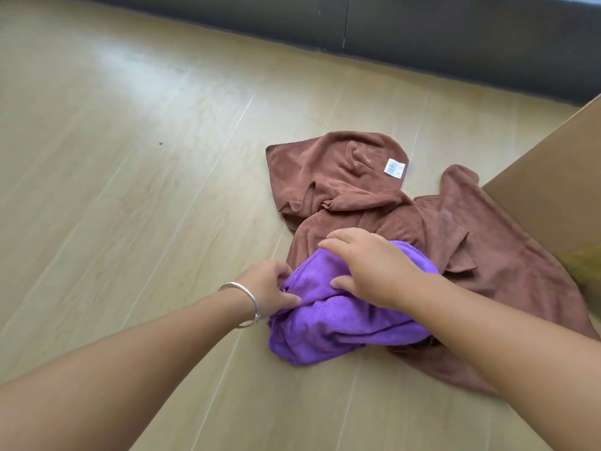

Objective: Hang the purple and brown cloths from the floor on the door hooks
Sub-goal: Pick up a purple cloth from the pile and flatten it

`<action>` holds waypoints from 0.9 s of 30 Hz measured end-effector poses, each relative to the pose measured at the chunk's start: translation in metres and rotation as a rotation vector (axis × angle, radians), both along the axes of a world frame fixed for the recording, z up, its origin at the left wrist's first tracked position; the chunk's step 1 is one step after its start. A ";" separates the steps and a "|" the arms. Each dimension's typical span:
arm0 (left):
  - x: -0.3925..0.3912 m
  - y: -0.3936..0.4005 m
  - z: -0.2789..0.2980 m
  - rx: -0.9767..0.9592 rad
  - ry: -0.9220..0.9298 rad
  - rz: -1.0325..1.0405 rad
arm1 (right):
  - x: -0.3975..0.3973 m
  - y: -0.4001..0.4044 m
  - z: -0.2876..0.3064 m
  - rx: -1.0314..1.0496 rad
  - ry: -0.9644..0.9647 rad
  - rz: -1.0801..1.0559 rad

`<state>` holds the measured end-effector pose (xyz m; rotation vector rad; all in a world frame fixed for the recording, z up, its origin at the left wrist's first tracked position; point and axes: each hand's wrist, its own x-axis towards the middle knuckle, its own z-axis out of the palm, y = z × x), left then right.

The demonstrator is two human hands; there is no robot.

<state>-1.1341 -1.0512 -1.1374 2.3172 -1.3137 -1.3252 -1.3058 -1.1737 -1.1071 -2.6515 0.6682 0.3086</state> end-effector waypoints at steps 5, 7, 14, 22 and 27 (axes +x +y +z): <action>0.005 0.006 0.013 -0.195 0.284 0.136 | 0.008 0.005 -0.005 -0.043 0.030 0.121; 0.007 0.008 0.014 -0.264 0.271 0.163 | 0.010 0.007 -0.005 -0.093 0.018 0.115; 0.014 0.011 0.002 -0.242 0.155 0.194 | 0.003 -0.005 0.003 -0.235 -0.075 -0.100; 0.009 0.002 -0.009 -0.228 0.064 0.268 | -0.018 -0.023 0.007 -0.321 -0.138 -0.289; 0.005 0.002 -0.015 -0.096 0.019 0.255 | -0.029 -0.032 0.006 -0.352 -0.118 -0.401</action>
